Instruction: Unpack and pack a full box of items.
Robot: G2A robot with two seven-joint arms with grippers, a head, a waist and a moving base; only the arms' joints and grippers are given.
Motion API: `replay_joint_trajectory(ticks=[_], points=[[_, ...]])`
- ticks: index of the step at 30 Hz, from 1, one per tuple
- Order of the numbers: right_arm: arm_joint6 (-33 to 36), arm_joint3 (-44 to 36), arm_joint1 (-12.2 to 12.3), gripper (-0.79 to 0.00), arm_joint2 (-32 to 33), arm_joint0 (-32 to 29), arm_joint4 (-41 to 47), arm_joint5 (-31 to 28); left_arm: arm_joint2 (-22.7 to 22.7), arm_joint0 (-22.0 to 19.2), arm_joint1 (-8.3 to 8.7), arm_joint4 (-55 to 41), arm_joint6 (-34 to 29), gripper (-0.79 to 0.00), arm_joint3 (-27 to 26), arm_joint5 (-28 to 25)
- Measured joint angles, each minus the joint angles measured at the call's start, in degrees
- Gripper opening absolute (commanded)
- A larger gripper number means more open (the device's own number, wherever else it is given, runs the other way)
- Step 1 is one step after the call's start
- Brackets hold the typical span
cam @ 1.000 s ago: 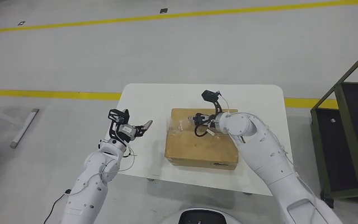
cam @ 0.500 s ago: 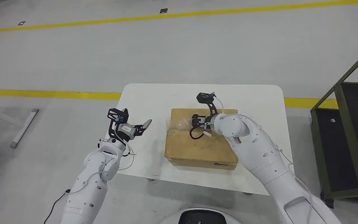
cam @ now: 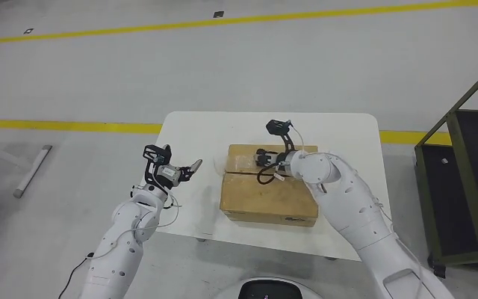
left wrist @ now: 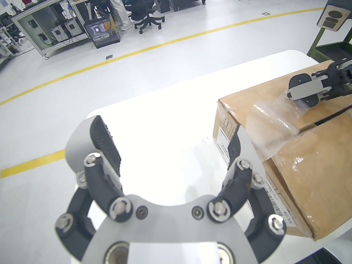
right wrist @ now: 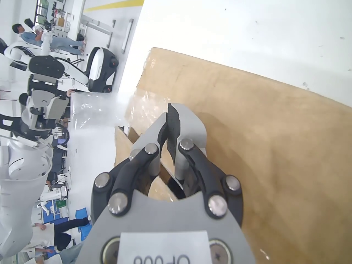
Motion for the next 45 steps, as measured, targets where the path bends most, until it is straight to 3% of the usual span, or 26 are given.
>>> replay_joint_trajectory(ticks=[22, 34, 45], points=[[4.43, -28.67, 4.85, -0.785, 13.95, -16.64, -8.86, 2.52, 0.72, 0.13, -0.01, 0.25, -0.09, 0.000, -0.40, -0.74], [5.05, -34.46, 6.06, -0.785, 18.08, -22.26, -11.22, 3.62, 1.48, 0.03, -0.02, 0.58, -0.89, 0.000, -0.80, -1.63], [6.54, -38.04, 6.48, -0.785, 18.17, -22.17, -10.30, 2.61, 1.91, -0.13, -0.05, 0.48, -1.41, 0.000, -0.76, -2.08]])
